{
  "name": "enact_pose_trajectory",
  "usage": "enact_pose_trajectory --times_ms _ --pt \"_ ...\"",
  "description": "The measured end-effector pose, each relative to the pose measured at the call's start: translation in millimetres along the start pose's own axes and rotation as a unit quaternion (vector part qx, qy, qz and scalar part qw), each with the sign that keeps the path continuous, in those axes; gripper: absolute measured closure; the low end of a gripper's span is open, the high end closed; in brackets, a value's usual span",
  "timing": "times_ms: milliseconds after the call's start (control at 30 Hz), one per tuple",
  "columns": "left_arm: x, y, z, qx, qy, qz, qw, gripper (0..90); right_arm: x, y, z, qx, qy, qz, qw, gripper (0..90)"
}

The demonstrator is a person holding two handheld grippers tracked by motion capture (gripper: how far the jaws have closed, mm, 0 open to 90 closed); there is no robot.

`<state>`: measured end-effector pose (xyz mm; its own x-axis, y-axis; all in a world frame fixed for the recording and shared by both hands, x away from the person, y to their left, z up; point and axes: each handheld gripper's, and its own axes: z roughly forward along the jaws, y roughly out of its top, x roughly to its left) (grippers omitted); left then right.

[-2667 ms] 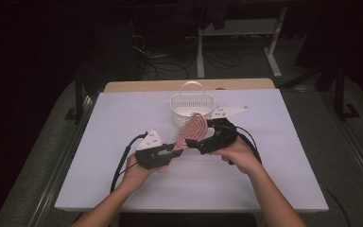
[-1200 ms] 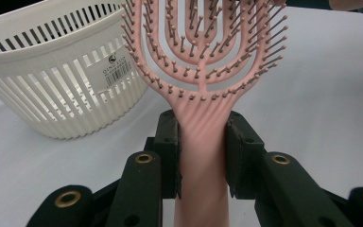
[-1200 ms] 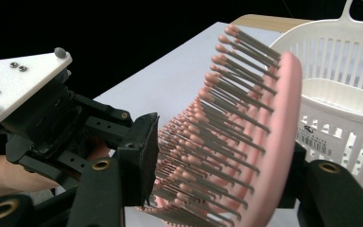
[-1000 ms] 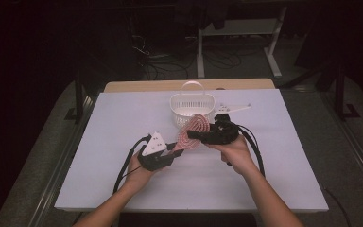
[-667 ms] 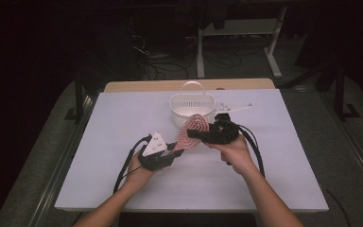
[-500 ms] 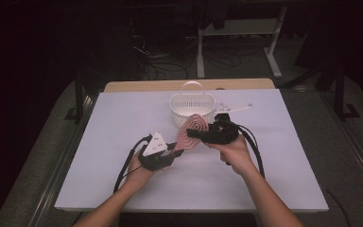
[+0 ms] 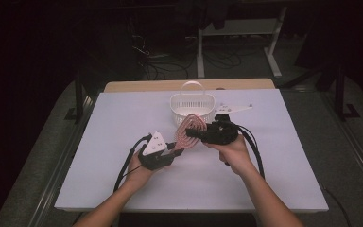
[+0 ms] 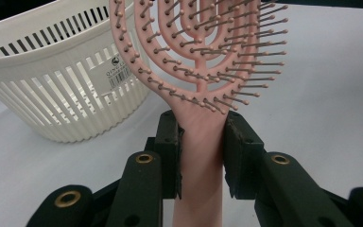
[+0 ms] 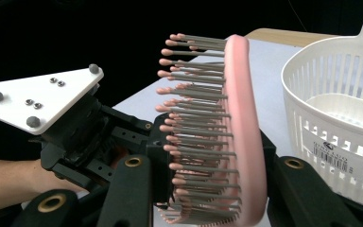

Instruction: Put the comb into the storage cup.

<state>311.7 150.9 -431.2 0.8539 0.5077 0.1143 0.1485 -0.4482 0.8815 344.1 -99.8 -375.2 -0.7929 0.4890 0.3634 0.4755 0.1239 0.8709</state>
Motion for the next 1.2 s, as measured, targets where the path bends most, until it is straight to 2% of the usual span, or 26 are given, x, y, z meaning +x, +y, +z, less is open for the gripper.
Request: enact_pose_trajectory --times_ms 200,467,800,967,1200 --pt "1.2 -0.1 -0.2 -0.002 -0.003 -0.007 1.0 68.4 0.6 0.1 -0.5 -0.001 -0.004 -0.002 1.0 62.6" --pt "3.2 0.6 -3.8 -0.005 -0.009 -0.017 0.9998 60.9 -1.1 1.3 -5.0 -0.01 -0.014 -0.004 0.9998 62.6" --pt "8.3 -0.8 -8.2 -0.001 -0.04 -0.032 0.9987 49.9 -3.7 2.6 -11.3 -0.018 -0.023 -0.006 0.9996 62.7" --pt "11.9 -3.1 -9.3 0.007 -0.061 -0.039 0.9974 44.7 -4.9 3.0 -13.7 -0.021 -0.025 -0.004 0.9995 62.7" --pt "19.0 -5.9 -11.8 0.013 -0.072 -0.05 0.9961 37.1 -6.3 3.1 -16.3 -0.024 -0.029 -0.005 0.9993 62.7"
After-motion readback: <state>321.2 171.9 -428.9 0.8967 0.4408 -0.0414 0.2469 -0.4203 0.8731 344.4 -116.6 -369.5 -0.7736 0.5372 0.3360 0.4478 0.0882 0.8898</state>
